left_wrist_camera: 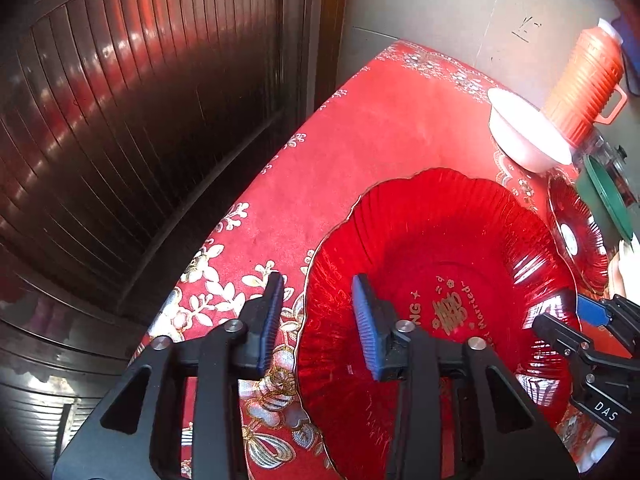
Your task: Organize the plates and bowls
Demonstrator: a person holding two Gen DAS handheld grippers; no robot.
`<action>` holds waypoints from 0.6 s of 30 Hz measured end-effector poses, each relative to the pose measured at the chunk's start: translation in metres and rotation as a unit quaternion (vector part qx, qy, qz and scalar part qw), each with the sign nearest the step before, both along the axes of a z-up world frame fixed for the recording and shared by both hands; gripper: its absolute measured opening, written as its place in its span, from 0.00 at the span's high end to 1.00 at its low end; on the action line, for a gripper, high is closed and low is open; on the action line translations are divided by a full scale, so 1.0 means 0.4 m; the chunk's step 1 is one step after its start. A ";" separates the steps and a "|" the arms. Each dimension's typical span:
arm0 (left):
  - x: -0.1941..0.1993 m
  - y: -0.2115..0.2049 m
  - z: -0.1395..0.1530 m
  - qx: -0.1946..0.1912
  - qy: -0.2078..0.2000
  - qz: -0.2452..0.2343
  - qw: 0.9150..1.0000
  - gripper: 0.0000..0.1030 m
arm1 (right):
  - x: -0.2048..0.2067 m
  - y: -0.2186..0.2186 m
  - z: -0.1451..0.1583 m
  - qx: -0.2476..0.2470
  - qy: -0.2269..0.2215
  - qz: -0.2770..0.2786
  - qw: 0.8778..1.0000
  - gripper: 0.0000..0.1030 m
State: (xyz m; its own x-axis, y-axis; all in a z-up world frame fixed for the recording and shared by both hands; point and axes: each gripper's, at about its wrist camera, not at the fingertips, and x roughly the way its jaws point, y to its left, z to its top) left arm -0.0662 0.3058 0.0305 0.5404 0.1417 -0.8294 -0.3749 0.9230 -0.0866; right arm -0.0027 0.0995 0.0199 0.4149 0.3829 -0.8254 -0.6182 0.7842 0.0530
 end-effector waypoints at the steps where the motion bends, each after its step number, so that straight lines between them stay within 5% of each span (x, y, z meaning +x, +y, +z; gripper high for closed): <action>1: -0.002 0.002 0.003 -0.003 -0.003 0.000 1.000 0.42 | 0.000 -0.003 0.004 0.000 -0.002 -0.002 1.000 0.54; 2: -0.004 0.004 0.006 -0.005 -0.007 -0.002 1.000 0.37 | -0.002 -0.006 0.008 0.001 -0.005 -0.003 1.000 0.54; 18: -0.035 -0.069 0.151 0.068 -0.063 -0.016 0.996 0.37 | -0.036 -0.054 0.108 0.035 -0.046 -0.006 0.998 0.41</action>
